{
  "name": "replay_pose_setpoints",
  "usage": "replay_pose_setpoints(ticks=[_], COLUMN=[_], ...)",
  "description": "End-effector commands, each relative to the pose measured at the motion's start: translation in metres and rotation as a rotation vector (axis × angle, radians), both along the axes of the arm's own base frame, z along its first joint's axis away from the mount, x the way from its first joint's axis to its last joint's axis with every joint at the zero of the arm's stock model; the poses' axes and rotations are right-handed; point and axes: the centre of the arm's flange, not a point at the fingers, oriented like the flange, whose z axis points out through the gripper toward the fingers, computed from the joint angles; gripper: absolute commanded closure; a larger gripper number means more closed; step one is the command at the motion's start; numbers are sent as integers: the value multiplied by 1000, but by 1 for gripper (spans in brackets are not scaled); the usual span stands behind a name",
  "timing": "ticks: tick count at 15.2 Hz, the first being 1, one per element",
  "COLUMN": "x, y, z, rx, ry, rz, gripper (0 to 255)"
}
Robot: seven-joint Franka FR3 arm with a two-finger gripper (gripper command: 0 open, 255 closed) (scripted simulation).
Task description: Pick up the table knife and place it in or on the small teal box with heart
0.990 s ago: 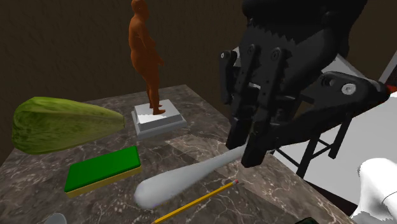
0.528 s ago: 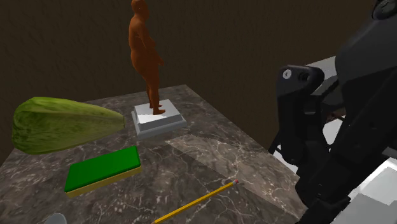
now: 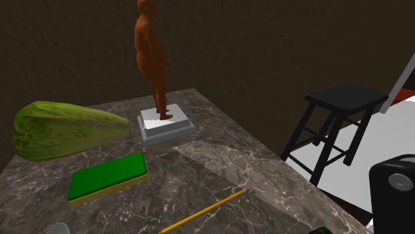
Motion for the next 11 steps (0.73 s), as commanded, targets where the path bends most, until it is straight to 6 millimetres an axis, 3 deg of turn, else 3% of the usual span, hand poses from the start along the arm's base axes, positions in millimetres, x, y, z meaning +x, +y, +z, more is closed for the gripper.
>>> replay_pose_setpoints(ticks=[1,11], x=[-1,-1], y=[0,0], z=[-11,-60], rx=[1,1], ry=[0,0], rz=[0,0], gripper=[255,255])
